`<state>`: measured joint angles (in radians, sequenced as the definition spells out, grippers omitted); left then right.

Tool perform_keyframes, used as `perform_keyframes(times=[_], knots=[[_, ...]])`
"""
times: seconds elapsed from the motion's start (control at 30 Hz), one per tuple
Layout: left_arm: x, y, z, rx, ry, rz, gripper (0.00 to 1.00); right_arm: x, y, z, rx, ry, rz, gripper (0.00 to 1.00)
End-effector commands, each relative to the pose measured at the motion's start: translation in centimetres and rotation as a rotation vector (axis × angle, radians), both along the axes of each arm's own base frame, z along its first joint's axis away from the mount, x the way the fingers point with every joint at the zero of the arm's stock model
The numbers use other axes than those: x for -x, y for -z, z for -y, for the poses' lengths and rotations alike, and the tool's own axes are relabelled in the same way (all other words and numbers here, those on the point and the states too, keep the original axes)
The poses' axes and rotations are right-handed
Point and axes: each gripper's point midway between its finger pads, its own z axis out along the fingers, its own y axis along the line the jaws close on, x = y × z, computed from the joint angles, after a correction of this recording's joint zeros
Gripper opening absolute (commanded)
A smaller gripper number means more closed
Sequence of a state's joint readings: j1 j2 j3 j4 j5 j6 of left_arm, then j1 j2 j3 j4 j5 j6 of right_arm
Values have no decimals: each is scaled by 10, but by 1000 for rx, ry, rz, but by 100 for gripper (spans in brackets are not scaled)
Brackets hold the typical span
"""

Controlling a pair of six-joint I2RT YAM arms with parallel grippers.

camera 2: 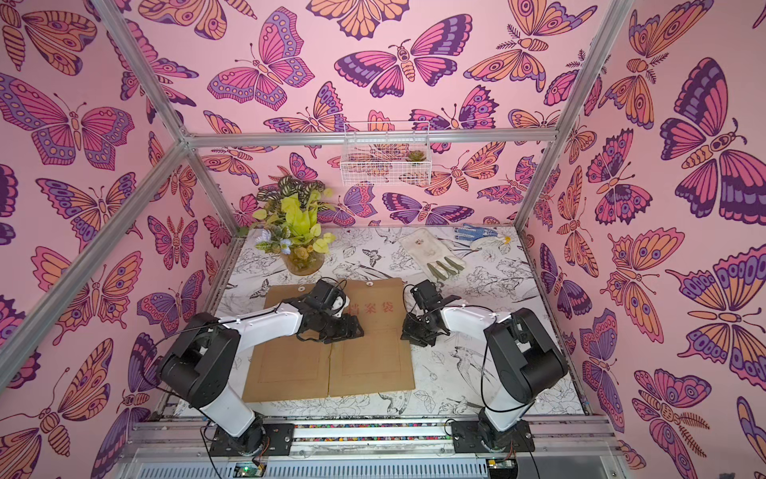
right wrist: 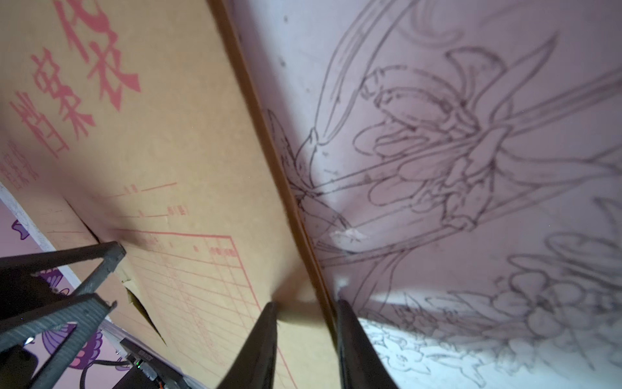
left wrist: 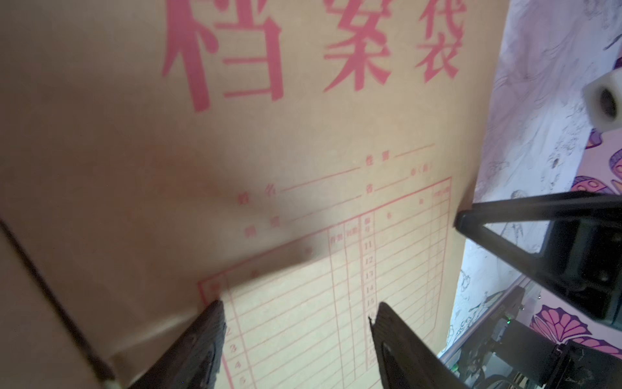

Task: Close the mouth of the file bag
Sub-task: Pick up the file bag from the file bag.

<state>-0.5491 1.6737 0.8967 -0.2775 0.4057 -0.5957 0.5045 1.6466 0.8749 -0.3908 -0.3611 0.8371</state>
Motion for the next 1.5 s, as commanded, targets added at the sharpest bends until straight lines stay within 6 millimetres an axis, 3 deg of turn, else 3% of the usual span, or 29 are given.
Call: perform_keyframes(times=[0.0,0.3,0.5,0.93,1.2,1.37,1.47], knots=[[14,16,-1,1,0,-65,71,2,-28,-14,-76,-50,15,34],[17,19,-1,-3,5,-67,72,1,-46,-24,-136,-57,14,44],[18,19,-1,-5,9,-66,71,-10,-68,-47,-319,-27,80,43],[27,29,-1,1,9,-94,70,-30,-58,-68,-627,138,110,40],[32,37,5,19,7,-121,69,-27,-42,-79,-668,163,87,43],[38,45,6,38,-2,-151,67,-32,-58,-86,-761,167,119,45],[37,45,8,46,-2,-149,67,-21,-45,-86,-650,107,96,46]])
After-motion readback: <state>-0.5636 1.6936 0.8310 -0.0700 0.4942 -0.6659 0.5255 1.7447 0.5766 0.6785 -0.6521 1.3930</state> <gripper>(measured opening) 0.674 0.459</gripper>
